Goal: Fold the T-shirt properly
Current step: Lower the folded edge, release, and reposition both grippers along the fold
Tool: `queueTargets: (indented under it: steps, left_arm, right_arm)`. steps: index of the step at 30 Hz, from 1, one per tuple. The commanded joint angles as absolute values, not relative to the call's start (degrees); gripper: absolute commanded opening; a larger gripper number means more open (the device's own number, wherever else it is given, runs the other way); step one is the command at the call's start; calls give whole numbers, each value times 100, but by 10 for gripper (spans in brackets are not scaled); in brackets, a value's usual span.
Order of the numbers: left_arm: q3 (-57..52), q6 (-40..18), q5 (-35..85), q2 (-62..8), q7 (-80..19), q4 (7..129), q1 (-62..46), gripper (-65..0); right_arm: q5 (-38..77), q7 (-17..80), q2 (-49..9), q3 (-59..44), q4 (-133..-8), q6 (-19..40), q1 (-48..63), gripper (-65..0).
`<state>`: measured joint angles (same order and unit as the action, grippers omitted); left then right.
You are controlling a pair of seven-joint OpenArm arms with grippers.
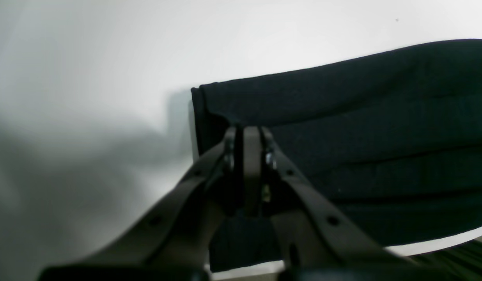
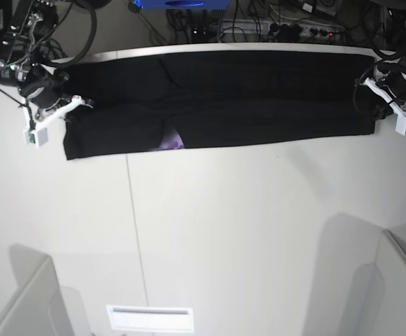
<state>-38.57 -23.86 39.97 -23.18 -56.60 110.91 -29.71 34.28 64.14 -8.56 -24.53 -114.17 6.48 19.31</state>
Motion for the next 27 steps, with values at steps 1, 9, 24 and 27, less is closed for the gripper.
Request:
queueTargets:
  steps: [1, 9, 24, 27]
  left_arm:
    - [-3916, -2378, 4022, -2413, -5569, 11187, -3055, -650]
    - [-4198, -2378, 4031, -2413, -5569, 11231, -3327, -650]
    - [-4145, -2378, 4022, -2404, -5569, 11222, -3723, -650]
    - [-4145, -2378, 4004, -2396, -5569, 11204, -3732, -650]
  right_arm:
    - [3477, 6343, -936, -2492, -11530, 629, 1903, -650]
    - [3459, 6308, -1165, -2492, -11486, 620, 1868, -650]
    - [3459, 6343, -1130, -2466, -11398, 620, 2000, -650]
    - [3459, 6352, -1130, -2466, -11354, 620, 2062, -650]
